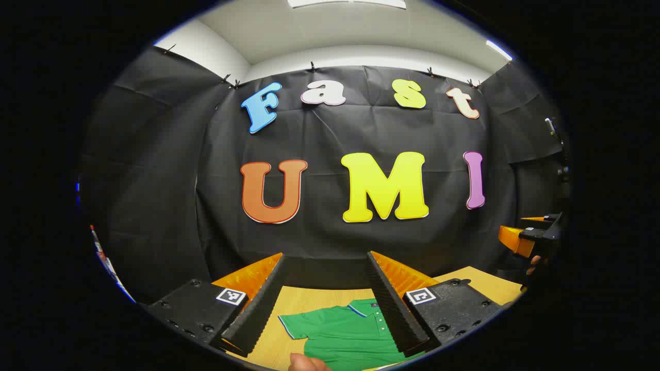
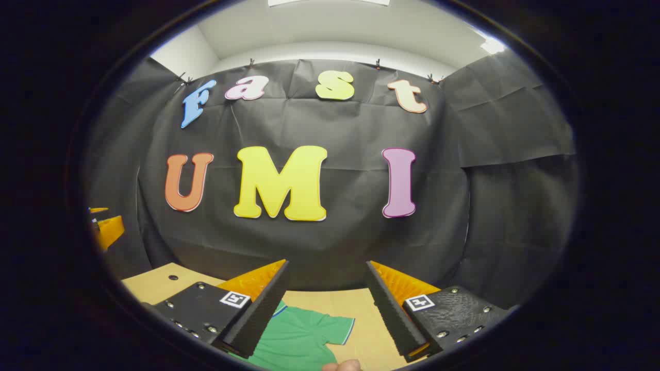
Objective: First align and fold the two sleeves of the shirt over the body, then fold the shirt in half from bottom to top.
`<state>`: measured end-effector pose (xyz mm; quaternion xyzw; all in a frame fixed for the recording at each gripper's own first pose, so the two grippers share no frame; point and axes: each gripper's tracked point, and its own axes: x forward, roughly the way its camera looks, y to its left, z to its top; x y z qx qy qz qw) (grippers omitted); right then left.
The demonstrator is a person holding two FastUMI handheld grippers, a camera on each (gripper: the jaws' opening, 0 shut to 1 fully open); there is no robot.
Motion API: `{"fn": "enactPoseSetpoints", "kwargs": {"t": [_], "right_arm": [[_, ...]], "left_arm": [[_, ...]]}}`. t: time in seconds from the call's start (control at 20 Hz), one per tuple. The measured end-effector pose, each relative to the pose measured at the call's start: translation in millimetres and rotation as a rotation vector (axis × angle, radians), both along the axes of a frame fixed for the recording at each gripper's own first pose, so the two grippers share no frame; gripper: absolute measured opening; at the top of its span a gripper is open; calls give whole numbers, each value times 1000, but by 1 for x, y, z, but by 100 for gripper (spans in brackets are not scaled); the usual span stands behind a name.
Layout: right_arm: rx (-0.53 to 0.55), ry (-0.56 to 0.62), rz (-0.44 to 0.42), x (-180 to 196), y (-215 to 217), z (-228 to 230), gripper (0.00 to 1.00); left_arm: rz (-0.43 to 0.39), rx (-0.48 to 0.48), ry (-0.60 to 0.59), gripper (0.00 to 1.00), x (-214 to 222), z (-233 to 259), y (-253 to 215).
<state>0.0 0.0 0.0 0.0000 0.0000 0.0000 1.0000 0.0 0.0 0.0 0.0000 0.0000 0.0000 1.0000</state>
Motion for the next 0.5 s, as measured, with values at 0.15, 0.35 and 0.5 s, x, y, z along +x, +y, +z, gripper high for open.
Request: {"fn": "enactPoseSetpoints", "kwargs": {"t": [0.15,0.35,0.5], "right_arm": [[-12,-5,15,-6,4,0,97],[-15,-6,49,-11,12,-1,93],[-18,-8,74,-16,16,-3,93]], "left_arm": [[4,1,0,96,-2,1,-1],[15,8,6,97,-6,-3,0],[15,16,9,96,-10,-5,-3]]}}
